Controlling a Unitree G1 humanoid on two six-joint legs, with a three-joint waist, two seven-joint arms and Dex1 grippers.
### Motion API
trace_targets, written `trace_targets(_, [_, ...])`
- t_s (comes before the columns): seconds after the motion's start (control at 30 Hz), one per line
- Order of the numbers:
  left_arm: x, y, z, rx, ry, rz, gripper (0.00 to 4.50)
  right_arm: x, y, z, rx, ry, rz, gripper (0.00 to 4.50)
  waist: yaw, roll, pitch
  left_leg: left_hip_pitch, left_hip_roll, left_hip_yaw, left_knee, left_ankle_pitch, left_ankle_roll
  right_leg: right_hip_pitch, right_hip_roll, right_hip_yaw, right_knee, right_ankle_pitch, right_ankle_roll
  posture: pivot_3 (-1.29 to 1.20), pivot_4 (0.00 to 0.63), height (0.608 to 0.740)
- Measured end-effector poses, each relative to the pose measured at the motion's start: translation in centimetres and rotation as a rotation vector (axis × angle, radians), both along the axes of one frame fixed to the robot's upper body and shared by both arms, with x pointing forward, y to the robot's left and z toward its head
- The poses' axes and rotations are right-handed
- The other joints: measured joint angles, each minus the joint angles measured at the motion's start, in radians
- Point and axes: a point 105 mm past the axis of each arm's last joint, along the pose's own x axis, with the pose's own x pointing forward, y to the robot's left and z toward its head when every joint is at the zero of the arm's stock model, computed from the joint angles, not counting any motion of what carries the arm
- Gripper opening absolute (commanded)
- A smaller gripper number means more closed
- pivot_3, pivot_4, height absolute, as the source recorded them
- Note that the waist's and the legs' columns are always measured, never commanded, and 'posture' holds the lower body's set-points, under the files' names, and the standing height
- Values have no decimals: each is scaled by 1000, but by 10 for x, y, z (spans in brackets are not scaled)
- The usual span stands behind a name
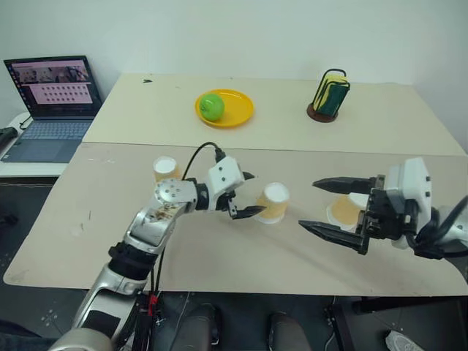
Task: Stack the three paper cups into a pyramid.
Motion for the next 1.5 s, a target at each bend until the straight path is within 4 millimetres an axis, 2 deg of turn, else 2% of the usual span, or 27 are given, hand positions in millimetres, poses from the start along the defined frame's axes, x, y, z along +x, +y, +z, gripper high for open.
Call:
trace_targets(0.1, [-3, 13, 11, -60, -25, 78, 4415, 0, 0, -1, 0, 7, 8, 4500, 1, 0, 0, 0, 0, 0, 0, 0, 0, 0, 0, 0, 0, 0, 0, 0, 150, 726])
trace_targets(0.17, [-5, 21, 27, -126, -95, 165, 4415, -1, 0, -2, -2, 13, 18, 4500, 3, 0, 0, 0, 0, -1, 0, 0, 0, 1, 0, 0, 0, 0, 0, 0, 150, 726])
trace_targets(0.3, [-3, 37, 47, -298, -204, 402, 4415, 2, 0, -6, -4, 38, 29, 4500, 4, 0, 0, 1, 0, -1, 0, 0, 0, 2, 0, 0, 0, 0, 0, 0, 150, 726])
trace_targets(0.5, [-4, 87, 28, -444, -208, 842, 4415, 6, 0, -9, -7, 59, 47, 4500, 4, 0, 0, 1, 1, -1, 0, 0, -1, 1, 0, 0, 0, 0, 0, 0, 150, 726])
trace_targets(0.57, [-9, 112, 13, -494, -147, 1020, 4415, 7, 0, -11, -8, 68, 54, 4500, 4, 0, 0, 1, 0, -1, 0, 0, -1, 2, -1, 1, 0, 0, 0, 0, 150, 726])
trace_targets(0.63, [-12, 123, -1, -490, -87, 1089, 4415, 7, 0, -11, -8, 72, 58, 4500, 6, 0, 0, 1, 0, -1, 0, 0, -1, 2, 0, 0, 0, 0, 0, 0, 150, 726])
trace_targets(0.8, [-15, 133, -9, -432, -91, 1108, 4415, 10, 3, -13, -7, 77, 76, 4500, 9, 0, 0, 1, 0, -1, 0, 0, -1, 1, -1, -1, 0, 0, 0, 0, 150, 726])
trace_targets(1.13, [1, 121, -6, -411, -82, 1012, 4415, 10, 5, -11, -3, 68, 89, 4500, 7, 0, 0, 1, 0, -1, 0, 0, -1, 1, -1, -1, 0, 0, 0, 0, 150, 726])
trace_targets(1.5, [9, 131, 2, -405, -118, 1026, 4415, 11, 4, -13, -1, 72, 78, 4500, 7, 0, 0, 1, 0, -1, 0, -1, -3, 1, -1, -1, 0, 0, 0, 0, 150, 726])
